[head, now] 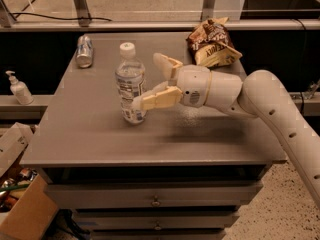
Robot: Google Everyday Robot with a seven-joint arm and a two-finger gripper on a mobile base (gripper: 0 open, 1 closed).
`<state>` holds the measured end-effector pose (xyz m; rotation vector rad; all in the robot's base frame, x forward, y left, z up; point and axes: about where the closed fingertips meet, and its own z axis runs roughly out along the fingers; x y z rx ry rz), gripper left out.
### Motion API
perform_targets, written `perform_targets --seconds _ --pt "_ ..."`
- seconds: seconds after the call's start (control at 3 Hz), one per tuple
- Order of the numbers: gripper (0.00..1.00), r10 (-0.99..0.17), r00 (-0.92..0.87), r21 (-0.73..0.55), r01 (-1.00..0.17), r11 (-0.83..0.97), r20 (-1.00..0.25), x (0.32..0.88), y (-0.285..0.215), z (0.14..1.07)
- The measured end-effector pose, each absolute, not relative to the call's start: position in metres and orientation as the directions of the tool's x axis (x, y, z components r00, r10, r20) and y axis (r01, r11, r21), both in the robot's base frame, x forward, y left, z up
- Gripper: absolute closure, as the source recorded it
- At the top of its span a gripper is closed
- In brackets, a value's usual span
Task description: Place blue plastic bottle upright
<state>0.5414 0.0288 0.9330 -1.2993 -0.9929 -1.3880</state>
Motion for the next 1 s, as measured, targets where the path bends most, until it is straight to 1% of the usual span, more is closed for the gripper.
perform_targets --seconds 0.33,0.67,1.0 --pt "0.00 -0.050 0.003 -0.015 0.970 -0.243 0.999 0.537 -0.013 0.947" --pt "0.00 -0.011 -0.003 0.000 0.964 -0.264 1.000 0.529 -0.040 0.958" --pt "0.00 -0.009 0.001 -0.004 0.957 -0.288 1.000 0.527 -0.053 0.959"
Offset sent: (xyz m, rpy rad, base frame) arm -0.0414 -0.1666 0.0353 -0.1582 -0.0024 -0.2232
